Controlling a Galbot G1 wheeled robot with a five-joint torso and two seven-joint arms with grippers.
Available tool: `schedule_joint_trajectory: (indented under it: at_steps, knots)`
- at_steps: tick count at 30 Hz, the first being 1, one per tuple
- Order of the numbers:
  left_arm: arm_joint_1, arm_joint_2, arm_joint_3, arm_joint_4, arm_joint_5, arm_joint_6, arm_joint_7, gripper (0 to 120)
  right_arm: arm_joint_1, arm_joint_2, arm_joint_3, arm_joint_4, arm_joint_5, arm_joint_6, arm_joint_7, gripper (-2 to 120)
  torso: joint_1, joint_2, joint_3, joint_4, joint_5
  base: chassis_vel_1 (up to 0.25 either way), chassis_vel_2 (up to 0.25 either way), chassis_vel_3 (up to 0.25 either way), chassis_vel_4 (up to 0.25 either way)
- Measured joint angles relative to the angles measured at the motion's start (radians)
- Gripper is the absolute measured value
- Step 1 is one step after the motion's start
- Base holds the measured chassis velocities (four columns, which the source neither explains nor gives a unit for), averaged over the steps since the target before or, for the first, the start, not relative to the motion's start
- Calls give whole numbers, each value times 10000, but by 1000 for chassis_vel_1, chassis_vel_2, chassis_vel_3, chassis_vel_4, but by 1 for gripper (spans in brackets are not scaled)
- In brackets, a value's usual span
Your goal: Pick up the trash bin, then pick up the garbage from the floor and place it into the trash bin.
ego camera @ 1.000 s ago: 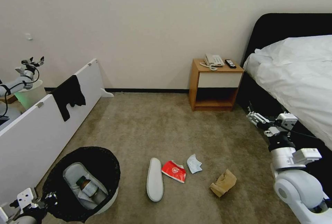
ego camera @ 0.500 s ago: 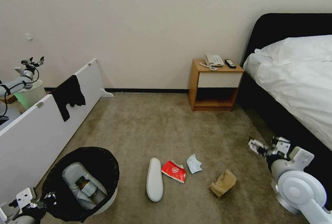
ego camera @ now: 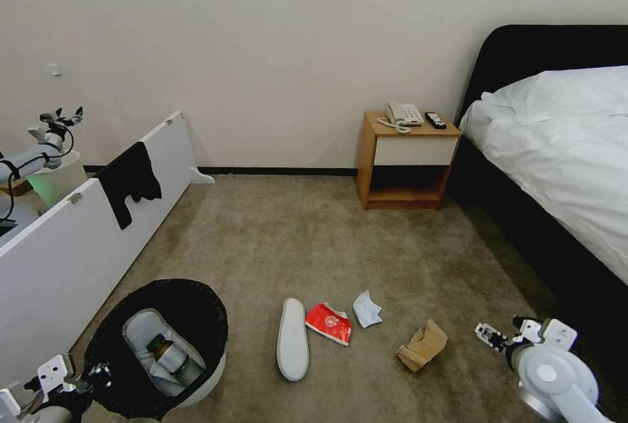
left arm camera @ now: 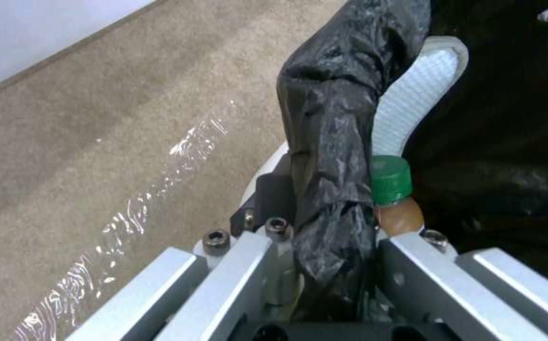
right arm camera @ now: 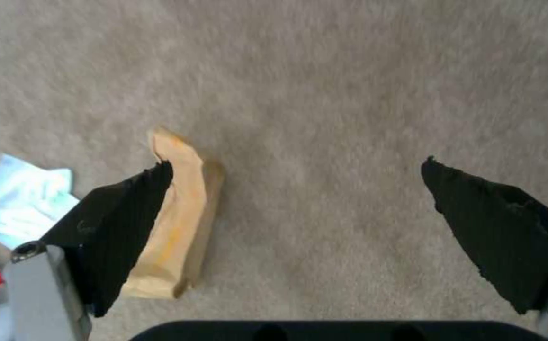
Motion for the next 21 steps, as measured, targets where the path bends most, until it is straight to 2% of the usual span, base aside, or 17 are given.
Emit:
schedule_joint_trajectory:
  at_steps: [8, 21]
  knots:
    - [-31, -116, 132, 73, 161, 0, 58, 1, 763, 613, -1131, -1330, -290, 17, -456, 100, 0, 0, 0, 0, 0, 0, 0, 0, 0]
    - [-13, -173, 139, 108, 242, 0, 103, 1, 1382, 1435, -2336, -2435, -767, -8, -932, 100, 0, 0, 0, 0, -1, 0, 0, 0, 0]
